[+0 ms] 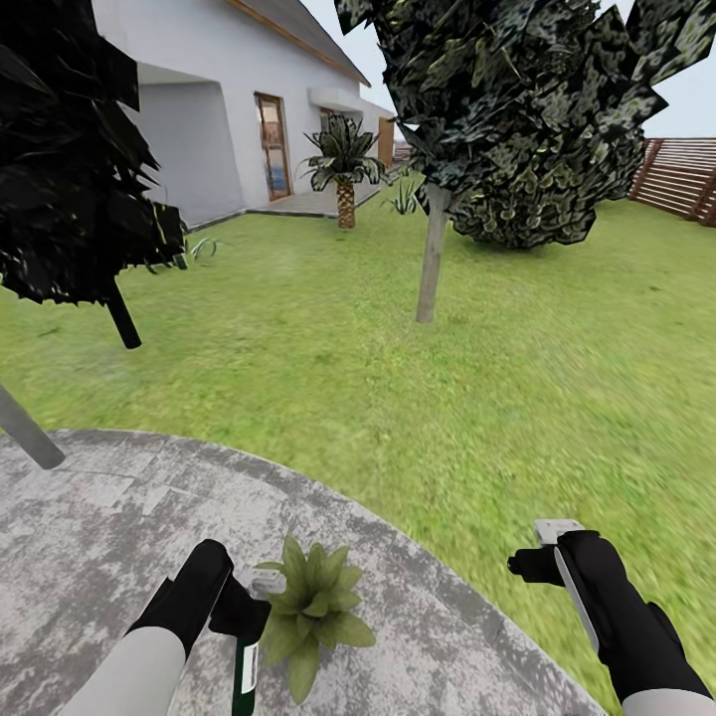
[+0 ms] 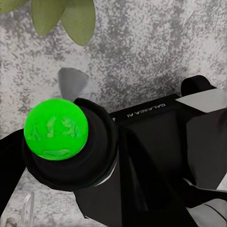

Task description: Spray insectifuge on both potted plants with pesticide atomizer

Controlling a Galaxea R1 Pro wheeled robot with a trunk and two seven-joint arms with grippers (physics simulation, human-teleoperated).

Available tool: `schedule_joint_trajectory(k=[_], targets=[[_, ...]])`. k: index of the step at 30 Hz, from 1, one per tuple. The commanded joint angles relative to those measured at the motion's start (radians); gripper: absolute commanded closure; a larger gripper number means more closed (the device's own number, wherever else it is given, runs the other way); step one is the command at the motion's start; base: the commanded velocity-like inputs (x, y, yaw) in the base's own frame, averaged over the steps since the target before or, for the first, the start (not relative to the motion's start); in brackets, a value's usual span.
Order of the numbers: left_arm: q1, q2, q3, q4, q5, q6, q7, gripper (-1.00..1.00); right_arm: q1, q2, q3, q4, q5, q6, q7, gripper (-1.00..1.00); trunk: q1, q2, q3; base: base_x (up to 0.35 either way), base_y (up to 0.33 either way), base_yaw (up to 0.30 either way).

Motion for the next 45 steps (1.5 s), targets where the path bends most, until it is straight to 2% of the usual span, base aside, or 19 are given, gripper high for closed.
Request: schedule_joint_trajectory(k=[1, 12, 18, 21, 41, 45], targets=[[-0.001, -0.002, 0.007, -0.001, -0.010, 0.004, -0.009, 1.00, -0.001, 0.000, -0.001, -0.001, 0.011, 0.004, 0.010, -1.00, 0.000, -0.001, -0.001, 0.000, 0.000, 0.000], [-0.001, -0.003, 0.008, -0.001, -0.010, 0.004, -0.009, 1.00, -0.001, 0.000, -0.001, -0.001, 0.011, 0.004, 0.010, -1.00, 0.000, -0.001, -0.001, 0.000, 0.000, 0.000], [-0.001, -0.004, 0.009, -0.001, -0.009, 0.004, -0.009, 1.00, -0.001, 0.000, -0.001, 0.022, 0.011, 0.004, 0.010, -1.00, 0.023, -0.043, -0.020, 0.000, 0.000, 0.000], [-0.001, -0.004, 0.009, -0.001, -0.009, 0.004, -0.009, 1.00, -0.001, 0.000, -0.001, 0.030, 0.011, 0.005, 0.010, -1.00, 0.023, -0.043, -0.020, 0.000, 0.000, 0.000], [-0.001, -0.002, 0.007, -0.001, -0.010, 0.004, -0.009, 1.00, -0.001, 0.000, -0.001, 0.034, 0.011, 0.004, 0.010, -1.00, 0.100, -0.183, -0.083, 0.000, 0.000, 0.000], [-0.001, -0.002, 0.007, -0.001, -0.010, 0.004, -0.009, 1.00, -0.001, 0.000, -0.001, 0.034, 0.011, 0.004, 0.010, -1.00, 0.100, -0.183, -0.083, 0.000, 0.000, 0.000]])
